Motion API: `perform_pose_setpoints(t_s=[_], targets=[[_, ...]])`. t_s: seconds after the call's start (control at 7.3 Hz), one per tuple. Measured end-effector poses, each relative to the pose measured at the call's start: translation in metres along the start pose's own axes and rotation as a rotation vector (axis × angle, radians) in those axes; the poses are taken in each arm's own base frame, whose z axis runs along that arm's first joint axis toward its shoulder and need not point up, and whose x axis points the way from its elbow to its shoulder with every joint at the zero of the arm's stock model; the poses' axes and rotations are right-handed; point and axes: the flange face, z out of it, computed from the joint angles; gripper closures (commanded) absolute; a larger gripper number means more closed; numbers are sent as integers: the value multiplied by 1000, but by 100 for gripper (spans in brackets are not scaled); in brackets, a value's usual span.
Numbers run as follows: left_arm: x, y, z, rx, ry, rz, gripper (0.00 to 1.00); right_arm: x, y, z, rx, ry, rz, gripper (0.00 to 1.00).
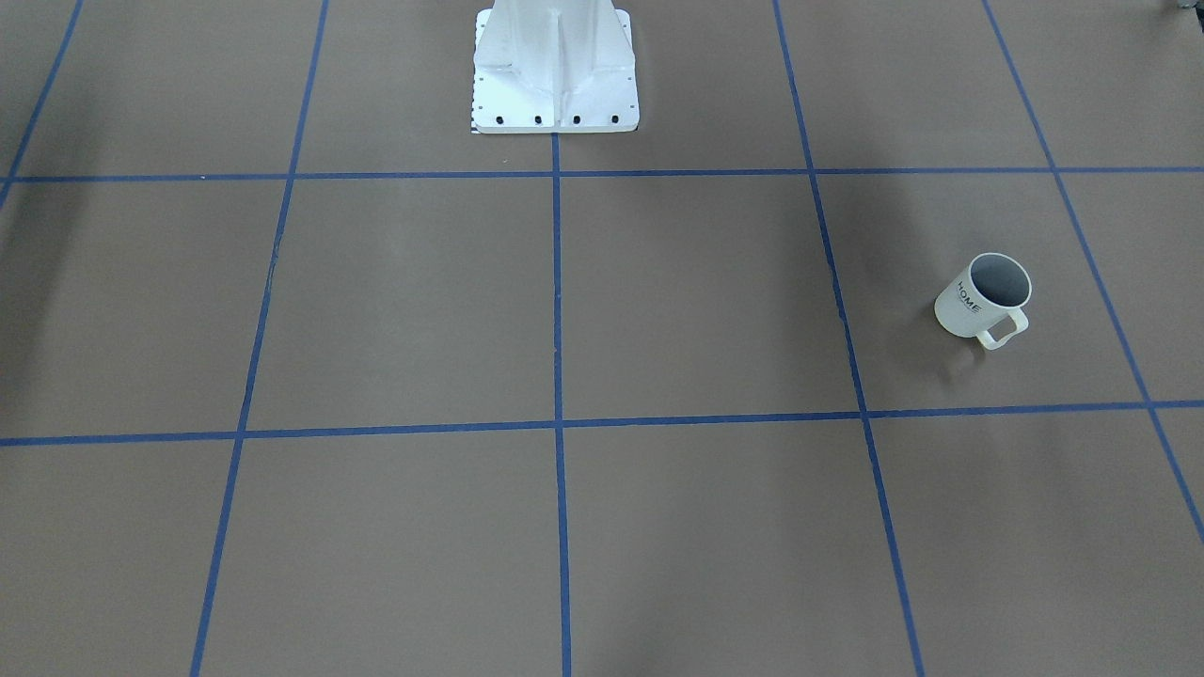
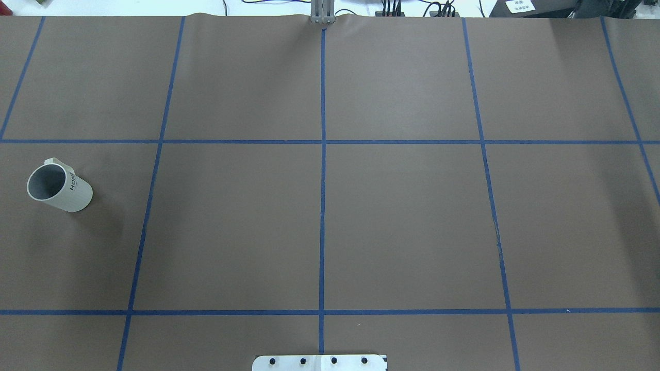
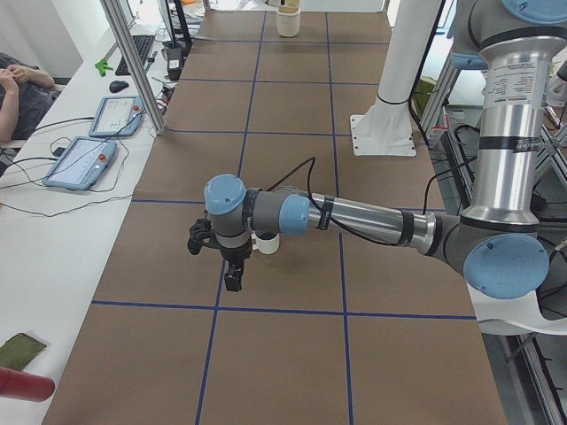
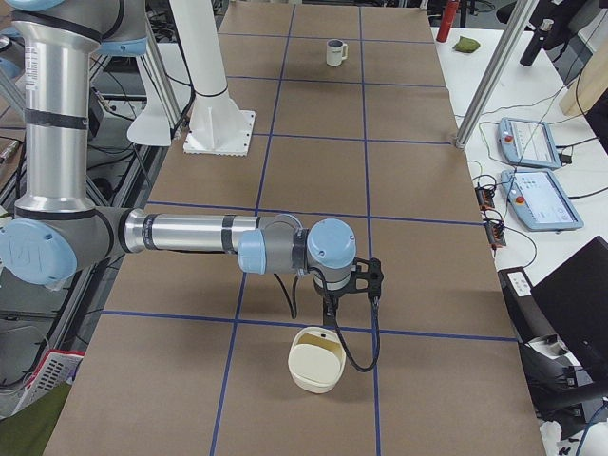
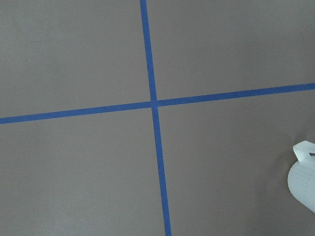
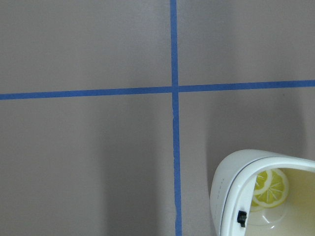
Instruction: Left arm hands cup to right arm to dump lemon
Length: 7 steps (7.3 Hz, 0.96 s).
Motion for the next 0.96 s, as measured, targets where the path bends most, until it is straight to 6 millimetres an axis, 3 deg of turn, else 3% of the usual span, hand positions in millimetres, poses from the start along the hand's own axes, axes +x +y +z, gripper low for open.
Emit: perform_pose_setpoints(t_s=[0.69, 0.96], targets=[[-1, 4, 0, -1, -1, -1, 0, 3, 0, -17, 4, 120, -58, 0], [-8, 11, 8, -17, 0, 11, 0, -10, -4, -32, -26, 123, -34, 0]])
